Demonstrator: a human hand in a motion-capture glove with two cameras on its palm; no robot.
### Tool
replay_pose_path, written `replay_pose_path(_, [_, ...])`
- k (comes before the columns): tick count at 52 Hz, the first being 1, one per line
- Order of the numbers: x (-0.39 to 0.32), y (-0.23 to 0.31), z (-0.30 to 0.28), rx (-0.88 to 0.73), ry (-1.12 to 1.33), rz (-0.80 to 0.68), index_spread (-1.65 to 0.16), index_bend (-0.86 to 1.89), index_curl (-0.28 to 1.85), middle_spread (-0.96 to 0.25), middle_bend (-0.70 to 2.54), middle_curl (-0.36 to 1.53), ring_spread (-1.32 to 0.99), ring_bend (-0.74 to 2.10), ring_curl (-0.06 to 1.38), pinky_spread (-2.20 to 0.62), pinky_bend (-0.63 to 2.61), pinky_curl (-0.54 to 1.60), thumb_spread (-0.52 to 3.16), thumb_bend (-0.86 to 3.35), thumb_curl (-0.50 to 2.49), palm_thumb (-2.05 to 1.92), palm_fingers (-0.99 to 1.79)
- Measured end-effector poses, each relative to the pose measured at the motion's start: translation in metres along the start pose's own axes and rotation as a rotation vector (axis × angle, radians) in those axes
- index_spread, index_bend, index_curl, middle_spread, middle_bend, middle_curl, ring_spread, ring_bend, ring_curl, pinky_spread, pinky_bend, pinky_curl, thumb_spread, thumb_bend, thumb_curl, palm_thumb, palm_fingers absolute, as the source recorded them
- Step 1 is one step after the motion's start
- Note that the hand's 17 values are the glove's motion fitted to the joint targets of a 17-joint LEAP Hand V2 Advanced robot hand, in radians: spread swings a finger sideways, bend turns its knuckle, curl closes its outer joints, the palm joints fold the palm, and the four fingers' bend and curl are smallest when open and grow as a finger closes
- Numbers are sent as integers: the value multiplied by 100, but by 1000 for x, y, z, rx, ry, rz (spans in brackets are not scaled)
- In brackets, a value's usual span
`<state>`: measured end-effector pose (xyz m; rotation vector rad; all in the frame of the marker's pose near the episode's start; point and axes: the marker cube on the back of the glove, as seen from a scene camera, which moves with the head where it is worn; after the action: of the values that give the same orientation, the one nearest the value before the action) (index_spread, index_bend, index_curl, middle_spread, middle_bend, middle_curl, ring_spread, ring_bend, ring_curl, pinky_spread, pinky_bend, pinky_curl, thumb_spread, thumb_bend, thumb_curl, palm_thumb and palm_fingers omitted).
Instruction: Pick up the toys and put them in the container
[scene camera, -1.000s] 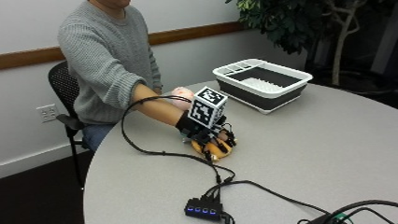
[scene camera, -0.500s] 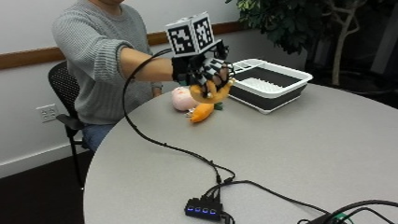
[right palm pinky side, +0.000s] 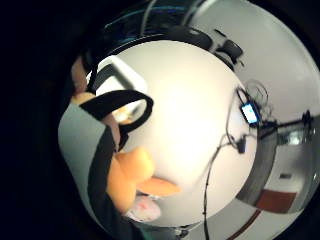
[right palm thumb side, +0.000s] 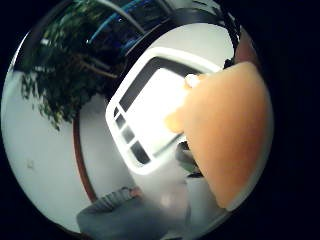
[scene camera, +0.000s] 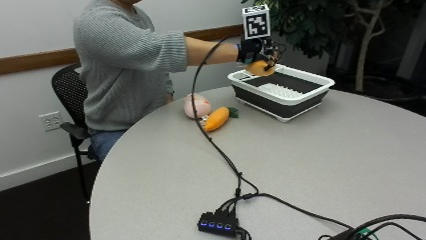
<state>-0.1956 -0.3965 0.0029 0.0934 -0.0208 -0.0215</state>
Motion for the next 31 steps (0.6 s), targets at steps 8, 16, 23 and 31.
replay_pose_path(8, [-40, -24, 18, 0, 213, 15, -54, 48, 88, -23, 78, 68, -60, 90, 63, -40, 103, 44, 69, 12, 102, 63, 76])
replay_pose_path(16, [-56, -29, 35, -79, 76, 4, -55, 41, 93, -23, 71, 70, -60, 88, 66, -39, 112, 45, 70, 11, 106, 61, 61])
replay_pose_path(23, [-59, -20, 50, -215, -71, -59, -44, 4, 78, -19, 29, 56, -37, 53, 60, -18, 132, 51, 97, -14, 83, 12, -47])
replay_pose_path(31, [-55, -13, 51, -201, -67, -94, -35, 2, 55, -12, 11, 45, -18, 19, 44, -3, 118, 43, 102, -9, 65, -8, -45])
